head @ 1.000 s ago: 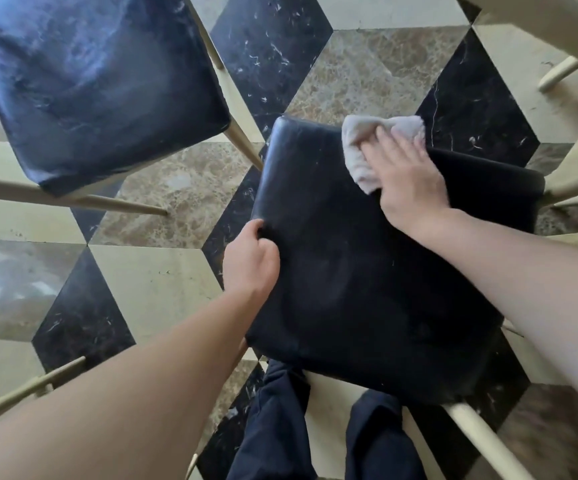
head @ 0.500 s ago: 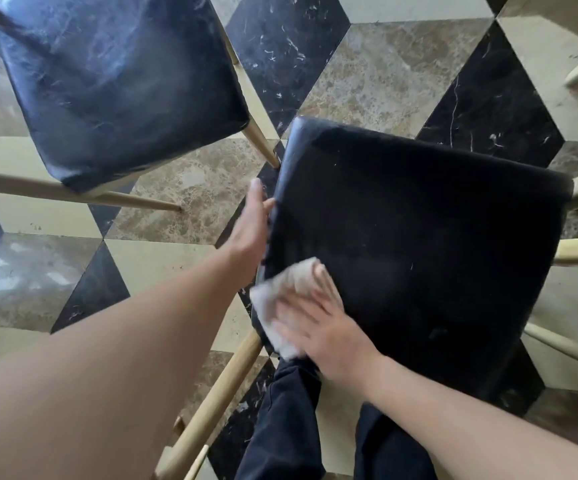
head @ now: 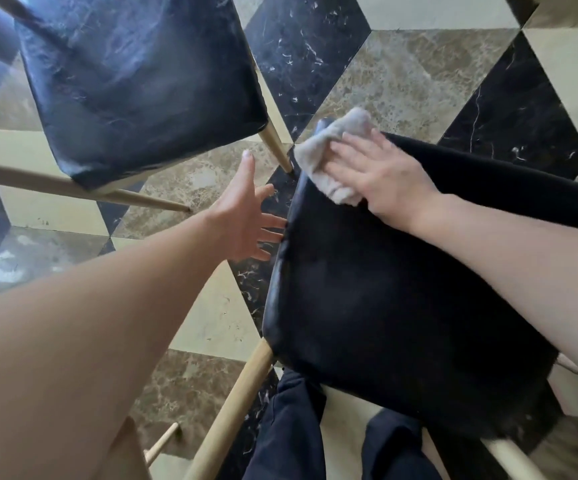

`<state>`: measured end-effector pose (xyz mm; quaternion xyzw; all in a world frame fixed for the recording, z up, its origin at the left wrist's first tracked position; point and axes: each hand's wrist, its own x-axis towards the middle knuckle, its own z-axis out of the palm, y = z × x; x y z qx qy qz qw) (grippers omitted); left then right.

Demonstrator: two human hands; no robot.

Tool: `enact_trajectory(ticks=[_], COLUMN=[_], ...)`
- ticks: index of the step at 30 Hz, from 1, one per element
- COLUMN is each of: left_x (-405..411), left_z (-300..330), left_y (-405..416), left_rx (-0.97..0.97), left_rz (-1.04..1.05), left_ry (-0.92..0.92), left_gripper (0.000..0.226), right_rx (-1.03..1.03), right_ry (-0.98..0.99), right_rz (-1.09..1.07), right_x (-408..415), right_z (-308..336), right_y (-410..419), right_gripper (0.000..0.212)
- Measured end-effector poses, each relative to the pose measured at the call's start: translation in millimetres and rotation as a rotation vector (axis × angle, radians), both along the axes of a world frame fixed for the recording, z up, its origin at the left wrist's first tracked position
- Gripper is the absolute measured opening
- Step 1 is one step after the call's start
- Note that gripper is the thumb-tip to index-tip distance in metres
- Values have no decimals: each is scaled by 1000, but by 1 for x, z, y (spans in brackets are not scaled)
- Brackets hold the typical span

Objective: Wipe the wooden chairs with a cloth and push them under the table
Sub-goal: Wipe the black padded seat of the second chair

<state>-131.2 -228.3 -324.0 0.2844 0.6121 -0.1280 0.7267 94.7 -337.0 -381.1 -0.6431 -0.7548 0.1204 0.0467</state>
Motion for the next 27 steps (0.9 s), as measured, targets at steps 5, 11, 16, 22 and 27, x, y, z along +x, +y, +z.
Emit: enact_trajectory(ticks=[5,11,16,22,27], left_x=[-5,-24,-31,-35,-40], left_z=[-2,-9,-15,-20,-26], left_y=[9,19,26,22,24], left_rx=[-67,-124,-90,-66,-119], left_rz=[64,71,9,-35,-10], left_ry=[-25,-48,-16,-3,-49], left_gripper=[105,108,104,102,98], right_rx=[-193,-224,-314,-311,-32], right_ry=[83,98,87,176,111], right_rz=[-596,-343,142,602,538], right_x=[-49,-110,-151,-140,-78], right_z=[9,18,31,30,8], right_y=[57,-11,-110,-140,-61], right_gripper=[66,59,43,34,33])
